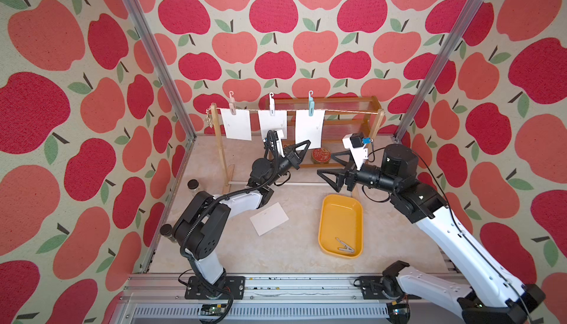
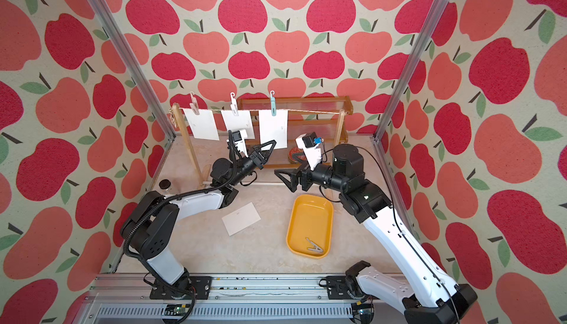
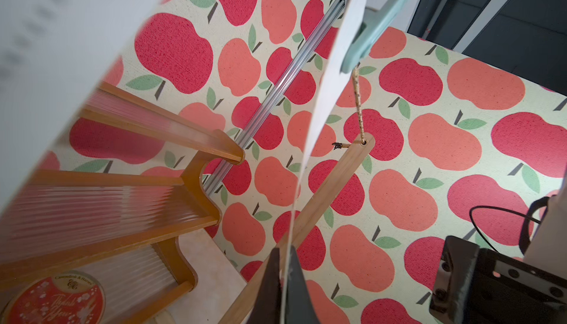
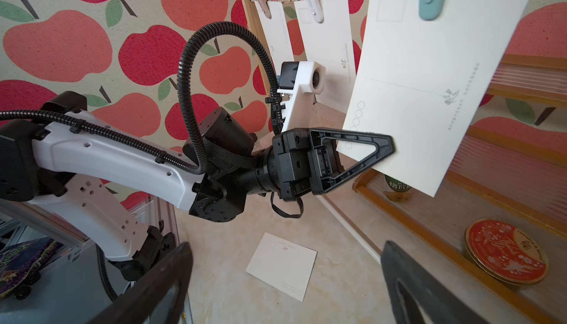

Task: Remove the postcards from the strings
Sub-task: Pinch the postcard on the clothesline, then remove the clamp from the clothesline.

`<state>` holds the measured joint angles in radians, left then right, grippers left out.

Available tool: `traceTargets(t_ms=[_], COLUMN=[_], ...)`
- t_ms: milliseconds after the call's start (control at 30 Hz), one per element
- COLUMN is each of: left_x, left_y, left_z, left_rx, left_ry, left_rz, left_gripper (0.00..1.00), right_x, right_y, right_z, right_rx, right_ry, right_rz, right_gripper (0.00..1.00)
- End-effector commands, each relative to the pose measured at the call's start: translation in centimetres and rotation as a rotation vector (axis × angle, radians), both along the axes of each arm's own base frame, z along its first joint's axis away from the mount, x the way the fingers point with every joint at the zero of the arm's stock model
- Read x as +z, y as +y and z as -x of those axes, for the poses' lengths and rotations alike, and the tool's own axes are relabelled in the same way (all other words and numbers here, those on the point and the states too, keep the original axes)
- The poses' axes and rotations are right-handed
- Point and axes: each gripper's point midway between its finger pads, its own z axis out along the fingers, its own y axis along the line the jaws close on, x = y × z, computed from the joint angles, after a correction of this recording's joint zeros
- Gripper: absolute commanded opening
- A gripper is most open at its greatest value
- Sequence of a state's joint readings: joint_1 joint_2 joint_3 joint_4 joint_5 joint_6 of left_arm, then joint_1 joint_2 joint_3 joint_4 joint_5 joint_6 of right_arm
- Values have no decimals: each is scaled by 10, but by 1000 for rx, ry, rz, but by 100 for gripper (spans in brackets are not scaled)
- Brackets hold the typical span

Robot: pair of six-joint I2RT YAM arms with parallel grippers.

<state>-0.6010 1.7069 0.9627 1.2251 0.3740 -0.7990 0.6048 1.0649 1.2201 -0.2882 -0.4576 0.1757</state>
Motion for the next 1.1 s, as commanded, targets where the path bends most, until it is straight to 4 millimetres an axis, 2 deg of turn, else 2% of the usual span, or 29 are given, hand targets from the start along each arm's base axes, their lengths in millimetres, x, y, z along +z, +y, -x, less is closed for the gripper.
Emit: traceTargets(t_ms=[0, 300, 500, 667, 833, 1067], left_x=[9, 13, 13, 15, 17, 24], left_y=[3, 7, 8, 9, 9, 10], left_z=[11, 14, 12, 12, 10, 6], left_rx=[-20, -28, -57, -72, -83, -118], left_ry=[6, 46, 67, 75, 93, 111], left_rz=[3, 0, 8, 15, 20, 53], left_gripper=[0, 0, 0, 0, 0, 0], right_x=[25, 56, 84, 112, 123, 138], right_y=[-4, 6, 10, 7, 12, 18], right_z=[-4, -20, -33, -56, -81, -119], right_rx=[-13, -11, 3, -33, -27, 50], right_ry=[-60, -69, -84, -66, -14, 85], right_rz=[-3, -3, -24, -46, -49, -176], right_gripper=[97, 95, 93, 91, 89, 83])
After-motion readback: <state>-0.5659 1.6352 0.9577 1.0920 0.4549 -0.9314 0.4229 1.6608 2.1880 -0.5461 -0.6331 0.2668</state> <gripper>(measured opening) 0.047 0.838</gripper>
